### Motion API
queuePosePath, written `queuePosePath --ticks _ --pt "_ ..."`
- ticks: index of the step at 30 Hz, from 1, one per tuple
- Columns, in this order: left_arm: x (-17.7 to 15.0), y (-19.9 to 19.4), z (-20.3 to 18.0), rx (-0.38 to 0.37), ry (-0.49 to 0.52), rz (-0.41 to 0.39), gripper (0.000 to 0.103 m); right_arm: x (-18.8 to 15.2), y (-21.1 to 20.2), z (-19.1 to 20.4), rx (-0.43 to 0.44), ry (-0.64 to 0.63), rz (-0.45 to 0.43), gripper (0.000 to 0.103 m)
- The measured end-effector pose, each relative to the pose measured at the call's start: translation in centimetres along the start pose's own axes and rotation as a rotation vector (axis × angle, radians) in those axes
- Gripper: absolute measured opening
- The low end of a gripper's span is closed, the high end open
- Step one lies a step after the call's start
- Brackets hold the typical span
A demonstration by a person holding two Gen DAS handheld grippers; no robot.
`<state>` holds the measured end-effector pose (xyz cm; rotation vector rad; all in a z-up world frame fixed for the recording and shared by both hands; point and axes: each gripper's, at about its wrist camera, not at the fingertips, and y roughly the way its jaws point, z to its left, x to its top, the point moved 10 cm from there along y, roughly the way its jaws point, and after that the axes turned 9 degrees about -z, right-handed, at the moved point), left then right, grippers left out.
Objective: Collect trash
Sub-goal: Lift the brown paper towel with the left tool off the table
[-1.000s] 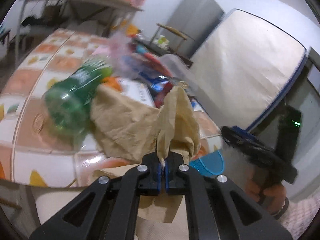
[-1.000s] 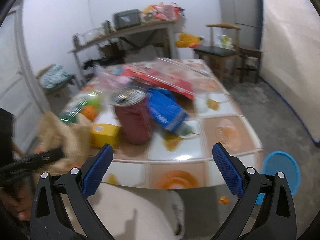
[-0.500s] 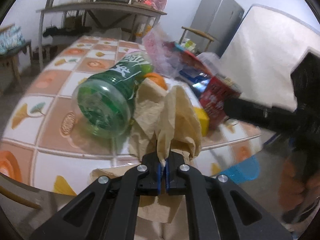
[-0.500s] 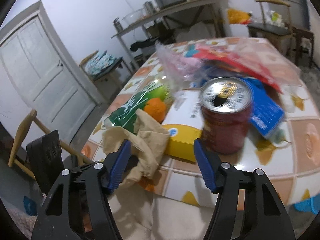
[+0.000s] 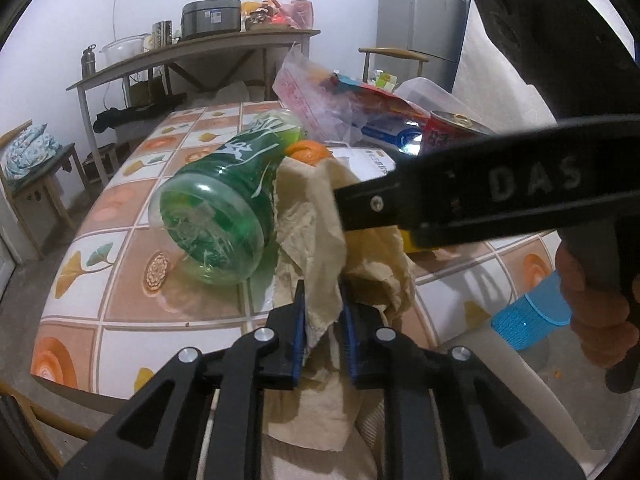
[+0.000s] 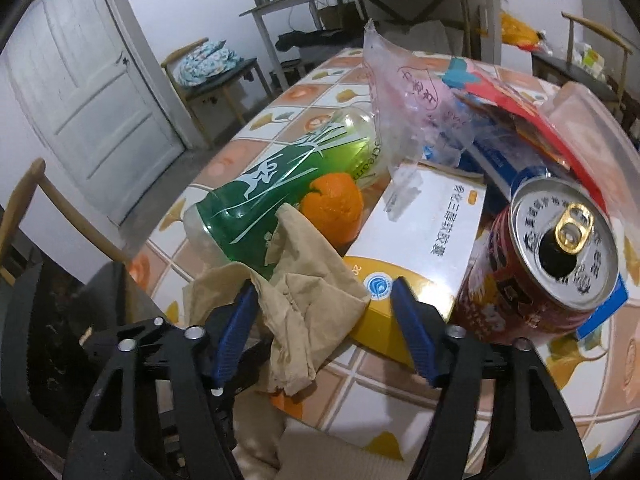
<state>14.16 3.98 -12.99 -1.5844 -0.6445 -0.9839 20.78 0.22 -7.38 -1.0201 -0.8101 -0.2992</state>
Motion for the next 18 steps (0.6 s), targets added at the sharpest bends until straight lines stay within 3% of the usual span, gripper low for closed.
queuePosePath --ticks 4,9,13,18 --pt "0.2 -0.1 -0.4 -0.006 -0.003 -0.003 0.021 -0.2 0.0 -0.1 -0.020 -0.020 0.019 0.038" --pt "0.4 -0.8 -1.2 -0.011 0.027 -0.024 0.031 -0.7 0.5 0.1 -0.018 -0.021 0.053 0.006" --pt "1.1 -2.8 -1.8 -0.010 0.072 -0.064 0.045 -1.4 0.0 -0.4 -0.007 0.033 0.062 0.002" --pt "1.6 -6.1 -3.4 -0.053 0.134 -0.104 0.047 -2.4 -1.0 -1.0 0.002 0.094 0.070 0.001"
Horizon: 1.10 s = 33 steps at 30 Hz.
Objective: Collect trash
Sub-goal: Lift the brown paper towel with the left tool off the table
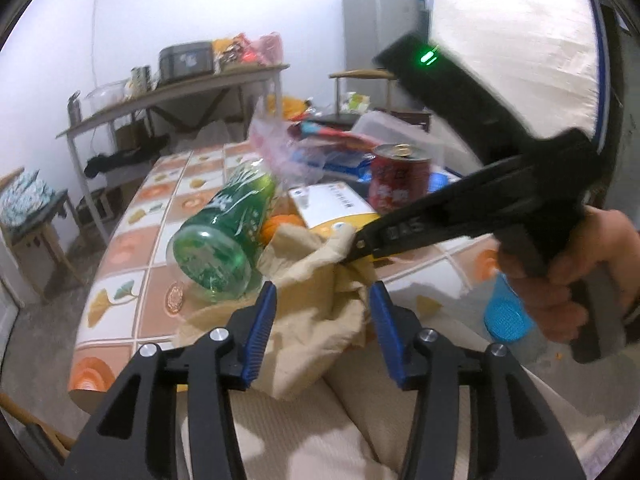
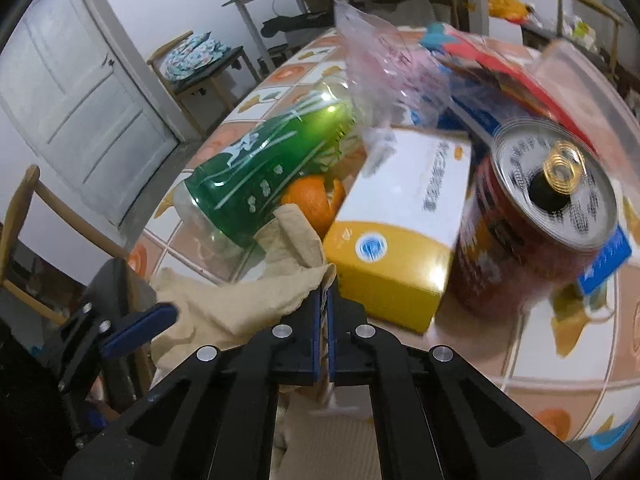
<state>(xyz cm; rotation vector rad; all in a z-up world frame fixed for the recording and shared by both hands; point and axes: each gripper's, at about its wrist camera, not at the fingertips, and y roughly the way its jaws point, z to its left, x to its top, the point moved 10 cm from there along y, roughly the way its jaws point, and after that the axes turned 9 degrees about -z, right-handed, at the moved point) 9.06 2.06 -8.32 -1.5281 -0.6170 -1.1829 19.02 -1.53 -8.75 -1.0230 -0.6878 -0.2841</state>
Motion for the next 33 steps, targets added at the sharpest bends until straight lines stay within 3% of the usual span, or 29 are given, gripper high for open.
queuePosePath --ticks 6,12,21,27,33 --pt "-0.6 -0.8 -1.0 -0.009 0.034 0.036 0.048 -2.2 -1.4 -2.0 -0.010 0.090 0.022 0.001" --pt "-2.3 0.8 0.5 -0.048 -0.124 0.133 0.051 -3.5 -2.0 -4.2 0.015 0.218 0.039 0.001" --pt "-3.6 3.7 0.0 -0.144 -0.210 0.202 0.059 -3.8 -2.5 -5.2 0.112 0.328 0.059 0.001" --pt "-3.3 4.2 -0.9 -0.205 -0.242 0.186 0.059 -5.1 -2.1 -3.9 0.303 0.457 0.129 0.001" --pt "-3.2 4.5 -1.7 -0.213 -0.186 0.174 0.055 -5.2 -2.9 -3.0 0.453 0.532 0.178 0.001"
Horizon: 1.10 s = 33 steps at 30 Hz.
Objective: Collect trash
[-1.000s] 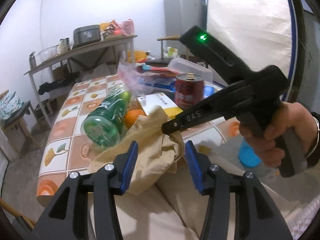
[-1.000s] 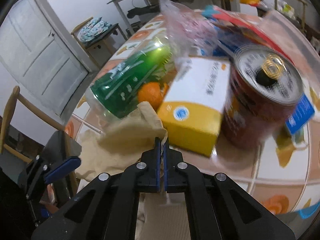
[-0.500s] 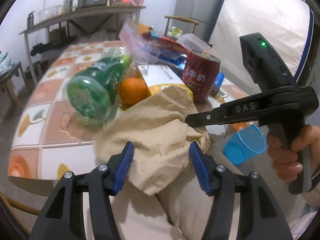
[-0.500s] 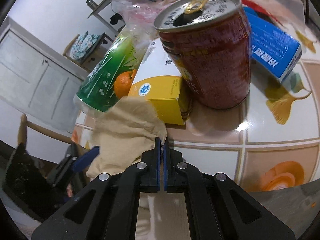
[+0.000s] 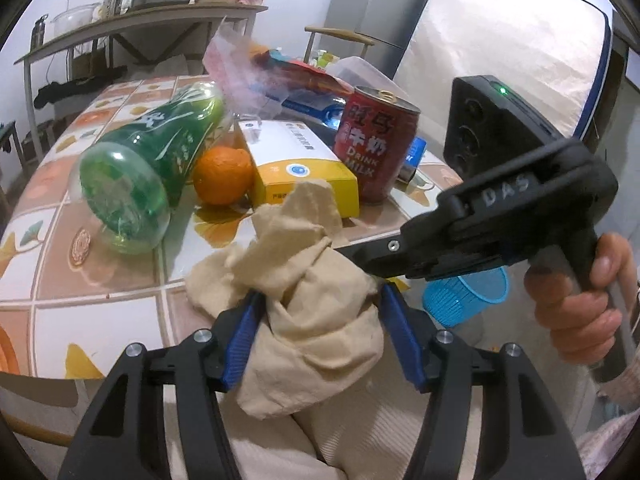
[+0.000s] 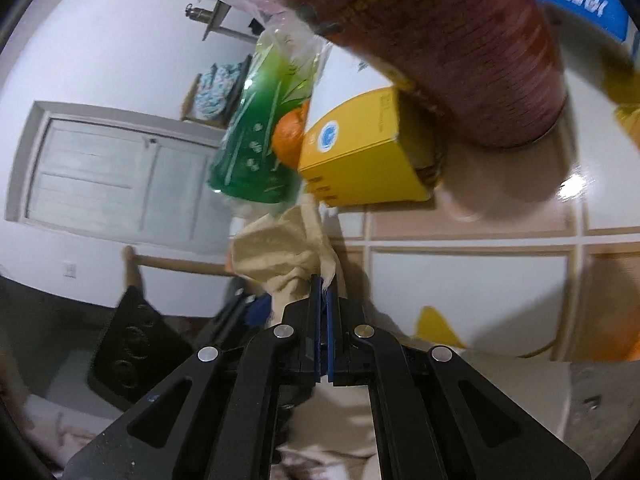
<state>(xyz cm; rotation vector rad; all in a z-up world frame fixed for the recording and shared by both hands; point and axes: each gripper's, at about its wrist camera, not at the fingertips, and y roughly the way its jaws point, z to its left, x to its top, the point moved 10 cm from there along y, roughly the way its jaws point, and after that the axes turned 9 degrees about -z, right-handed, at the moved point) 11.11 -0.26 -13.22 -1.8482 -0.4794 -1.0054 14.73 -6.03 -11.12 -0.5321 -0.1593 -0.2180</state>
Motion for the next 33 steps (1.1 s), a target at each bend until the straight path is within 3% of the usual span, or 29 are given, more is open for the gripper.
queuePosePath --ticks 5,11,13,15,20,27,33 --pt "0.2 0.4 -0.7 -0.002 0.045 0.002 0.033 0.3 -0.8 -0.1 0.012 -0.002 0.014 0.001" --pt "0.6 0.5 -1.6 0.040 0.124 -0.008 0.019 0.4 -1.9 0.4 -0.008 -0.056 -0.008 0.005" --pt "0.8 0.3 -1.8 0.031 0.120 -0.012 0.017 0.5 -2.0 1.1 -0.030 -0.081 -0.029 0.009" --pt "1.0 0.1 -1.9 0.030 0.122 -0.021 0.016 0.8 -2.1 1.6 -0.066 -0.115 -0.054 0.026" --pt "1.6 -0.6 -1.9 0.040 0.118 -0.040 0.015 1.4 -5.3 1.6 -0.171 -0.218 -0.143 0.042" --pt "2.1 -2.1 -1.0 0.058 0.060 -0.071 0.015 3.4 -10.9 4.5 -0.244 -0.406 -0.284 0.057" --pt "2.2 -2.6 0.1 0.089 0.033 -0.072 0.015 6.9 -10.8 9.2 -0.280 -0.573 -0.345 0.061"
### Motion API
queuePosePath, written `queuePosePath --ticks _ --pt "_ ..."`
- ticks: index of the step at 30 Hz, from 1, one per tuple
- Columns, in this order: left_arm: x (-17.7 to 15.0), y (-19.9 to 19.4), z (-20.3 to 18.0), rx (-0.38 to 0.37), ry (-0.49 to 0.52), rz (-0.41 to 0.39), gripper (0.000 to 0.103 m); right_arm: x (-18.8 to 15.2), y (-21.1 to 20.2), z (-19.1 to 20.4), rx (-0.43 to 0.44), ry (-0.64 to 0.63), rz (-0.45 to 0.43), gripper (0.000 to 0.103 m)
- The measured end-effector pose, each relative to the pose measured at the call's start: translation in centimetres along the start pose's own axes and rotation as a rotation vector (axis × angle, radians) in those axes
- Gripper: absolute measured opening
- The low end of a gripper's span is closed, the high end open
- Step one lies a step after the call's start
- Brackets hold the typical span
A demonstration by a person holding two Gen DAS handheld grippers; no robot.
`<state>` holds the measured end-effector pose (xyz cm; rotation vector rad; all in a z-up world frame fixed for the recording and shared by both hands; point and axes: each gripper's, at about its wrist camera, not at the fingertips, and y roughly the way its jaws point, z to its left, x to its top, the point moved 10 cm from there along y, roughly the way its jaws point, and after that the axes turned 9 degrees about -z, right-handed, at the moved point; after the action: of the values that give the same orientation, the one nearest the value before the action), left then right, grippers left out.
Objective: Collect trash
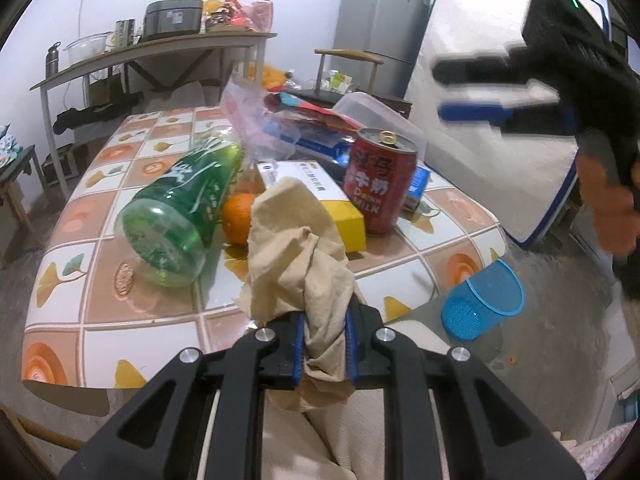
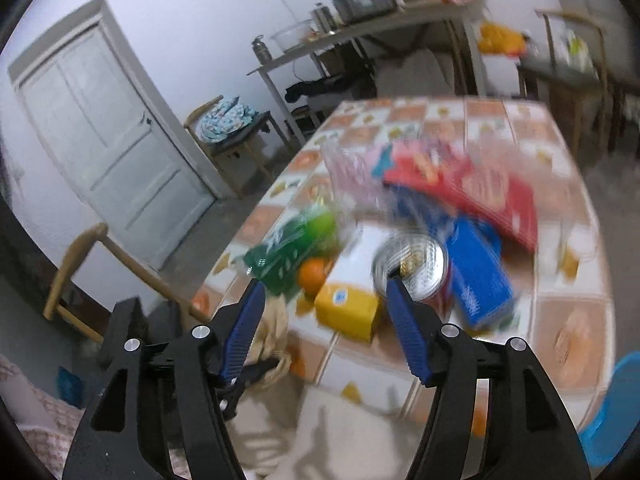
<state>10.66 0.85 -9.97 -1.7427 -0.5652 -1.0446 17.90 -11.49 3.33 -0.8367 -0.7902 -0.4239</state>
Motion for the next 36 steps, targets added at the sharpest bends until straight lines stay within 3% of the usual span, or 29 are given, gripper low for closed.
queuePosePath --ticks 7,16,19,22,26,28,31,33,34,36 --pt "-0.4 0.3 1.3 0.017 -0.041 0.006 0.015 6.1 6.1 2.5 -0.055 -0.202 0.052 0.071" --pt "-0.4 0.4 1.2 -0.008 -0.063 -0.005 0.015 9.1 15.9 2.0 -0.158 -0.422 0.176 0.071" --pt "-0.2 0.4 1.2 -0.019 -0.074 -0.011 0.015 10.5 16.2 1.5 -0.177 -0.429 0.172 0.071" --pt "-0.3 0.6 1.0 -0.036 -0.083 -0.009 0.015 10.9 16.2 1.4 -0.164 -0.403 0.188 0.072" --pt "-0.5 0.9 0.8 -0.052 -0.078 0.001 0.015 9.0 18.1 0.7 -0.231 -0.475 0.260 0.072" --pt "-0.4 0.8 0.8 -0.053 -0.076 -0.002 0.015 7.9 19.5 0.1 -0.257 -0.487 0.306 0.068" --pt "-0.2 0.6 0.9 -0.052 -0.083 -0.010 0.015 7.1 20.6 -0.7 -0.277 -0.484 0.347 0.049" --pt "-0.1 0.4 0.9 -0.051 -0.081 -0.015 0.015 6.9 20.7 -0.9 -0.282 -0.469 0.358 0.014" --pt "0.0 0.2 0.9 -0.049 -0.079 -0.017 0.015 7.0 20.5 -1.1 -0.277 -0.444 0.356 0.006" --pt "0.1 -0.1 0.8 -0.043 -0.072 -0.023 0.015 7.3 19.9 -0.9 -0.271 -0.425 0.335 0.005"
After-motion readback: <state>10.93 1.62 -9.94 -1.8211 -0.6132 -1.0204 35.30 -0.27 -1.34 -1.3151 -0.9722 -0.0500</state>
